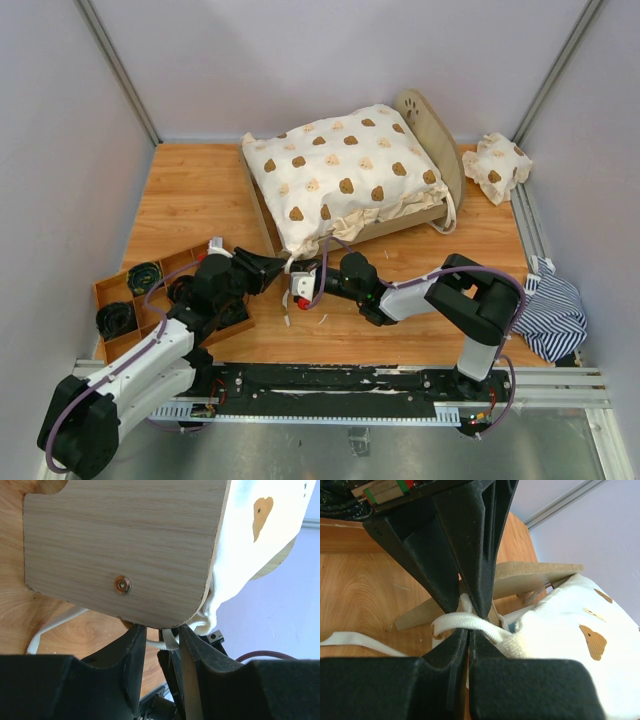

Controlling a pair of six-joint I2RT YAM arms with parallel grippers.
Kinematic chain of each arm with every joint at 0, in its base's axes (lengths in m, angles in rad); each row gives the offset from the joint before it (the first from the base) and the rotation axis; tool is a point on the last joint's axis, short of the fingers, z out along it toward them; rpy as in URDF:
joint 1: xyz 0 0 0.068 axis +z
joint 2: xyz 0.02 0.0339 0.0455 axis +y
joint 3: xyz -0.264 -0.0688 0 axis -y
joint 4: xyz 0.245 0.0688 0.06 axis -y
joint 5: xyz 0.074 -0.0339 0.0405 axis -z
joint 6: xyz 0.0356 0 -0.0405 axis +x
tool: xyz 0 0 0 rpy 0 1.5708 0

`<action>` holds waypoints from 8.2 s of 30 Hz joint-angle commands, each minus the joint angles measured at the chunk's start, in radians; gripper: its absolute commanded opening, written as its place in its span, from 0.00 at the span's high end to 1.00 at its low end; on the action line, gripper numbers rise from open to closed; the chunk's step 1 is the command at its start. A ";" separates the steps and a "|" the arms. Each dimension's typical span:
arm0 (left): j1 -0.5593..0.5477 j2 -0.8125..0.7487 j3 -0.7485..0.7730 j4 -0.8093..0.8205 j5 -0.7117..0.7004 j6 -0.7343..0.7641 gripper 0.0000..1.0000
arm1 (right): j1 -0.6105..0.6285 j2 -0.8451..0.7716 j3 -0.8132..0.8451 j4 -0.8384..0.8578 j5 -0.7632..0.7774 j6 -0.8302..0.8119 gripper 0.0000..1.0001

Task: Set up the pet bed

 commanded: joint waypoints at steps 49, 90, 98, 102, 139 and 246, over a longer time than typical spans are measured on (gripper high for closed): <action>0.003 -0.043 0.078 0.066 -0.031 0.026 1.00 | 0.107 0.297 -0.001 0.274 0.536 1.448 0.53; 0.012 0.069 0.651 -0.102 -0.521 0.670 1.00 | 0.104 0.394 -0.075 0.413 0.551 1.189 1.00; 0.012 -0.039 0.325 -0.218 -0.270 0.344 0.54 | 0.103 0.393 -0.053 0.414 0.503 1.179 1.00; 0.011 -0.096 0.216 -0.240 -0.129 0.133 0.44 | 0.102 0.390 -0.053 0.413 0.497 1.178 1.00; -0.035 -0.148 0.206 -0.242 -0.285 -0.030 1.00 | 0.094 0.405 -0.072 0.414 0.568 1.197 1.00; -0.034 -0.185 0.297 -0.438 -0.247 0.665 0.35 | 0.021 -0.339 0.057 -0.314 0.321 1.362 1.00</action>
